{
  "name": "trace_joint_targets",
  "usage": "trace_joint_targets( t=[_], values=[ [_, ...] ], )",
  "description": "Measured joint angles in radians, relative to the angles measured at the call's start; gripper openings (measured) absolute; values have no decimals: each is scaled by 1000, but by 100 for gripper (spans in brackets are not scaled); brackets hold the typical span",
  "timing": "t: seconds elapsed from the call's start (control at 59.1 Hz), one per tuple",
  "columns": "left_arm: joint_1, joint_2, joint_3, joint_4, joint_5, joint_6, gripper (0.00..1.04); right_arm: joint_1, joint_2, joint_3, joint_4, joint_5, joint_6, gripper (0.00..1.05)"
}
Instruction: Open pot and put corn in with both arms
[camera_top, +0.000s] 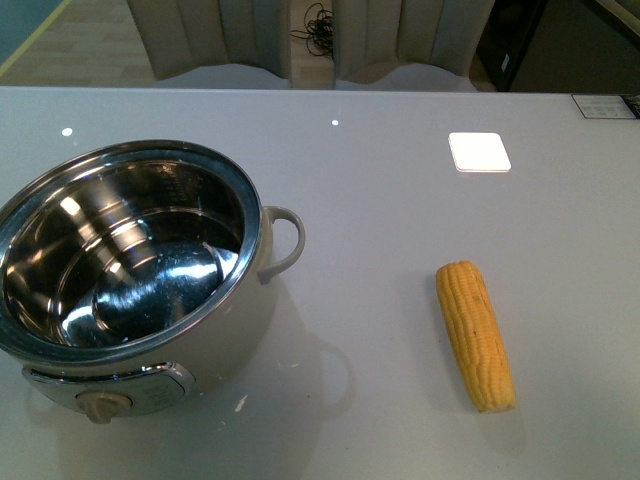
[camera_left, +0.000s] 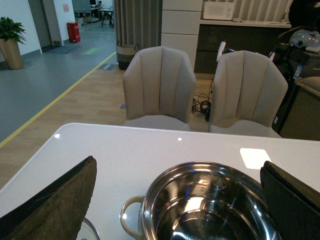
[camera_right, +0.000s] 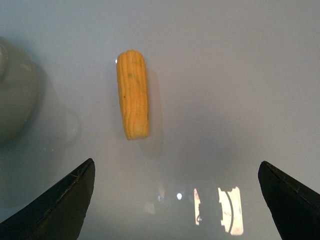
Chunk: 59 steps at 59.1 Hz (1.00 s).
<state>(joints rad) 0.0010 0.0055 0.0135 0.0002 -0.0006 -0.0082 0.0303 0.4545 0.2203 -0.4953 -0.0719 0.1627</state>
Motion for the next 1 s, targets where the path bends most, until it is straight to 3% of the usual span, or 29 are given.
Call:
trace_joint_targets(
  t=[0.186, 0.355, 0.473, 0.558, 0.727, 0.998],
  values=[
    [0, 0, 0, 0, 0, 0, 98, 92, 217, 2, 169, 23, 5, 96],
    [0, 0, 0, 0, 0, 0, 98, 122, 538, 5, 451, 13, -51, 96],
    [0, 0, 0, 0, 0, 0, 98, 148, 937, 50, 759, 22, -136, 96],
    [0, 0, 0, 0, 0, 0, 98, 164, 1121, 89, 872, 31, -161, 96],
    [0, 0, 0, 0, 0, 0, 98, 202, 1366, 167, 963, 39, -179, 96],
    [0, 0, 0, 0, 0, 0, 98, 234, 1548, 302, 984, 46, -212, 96]
  ],
)
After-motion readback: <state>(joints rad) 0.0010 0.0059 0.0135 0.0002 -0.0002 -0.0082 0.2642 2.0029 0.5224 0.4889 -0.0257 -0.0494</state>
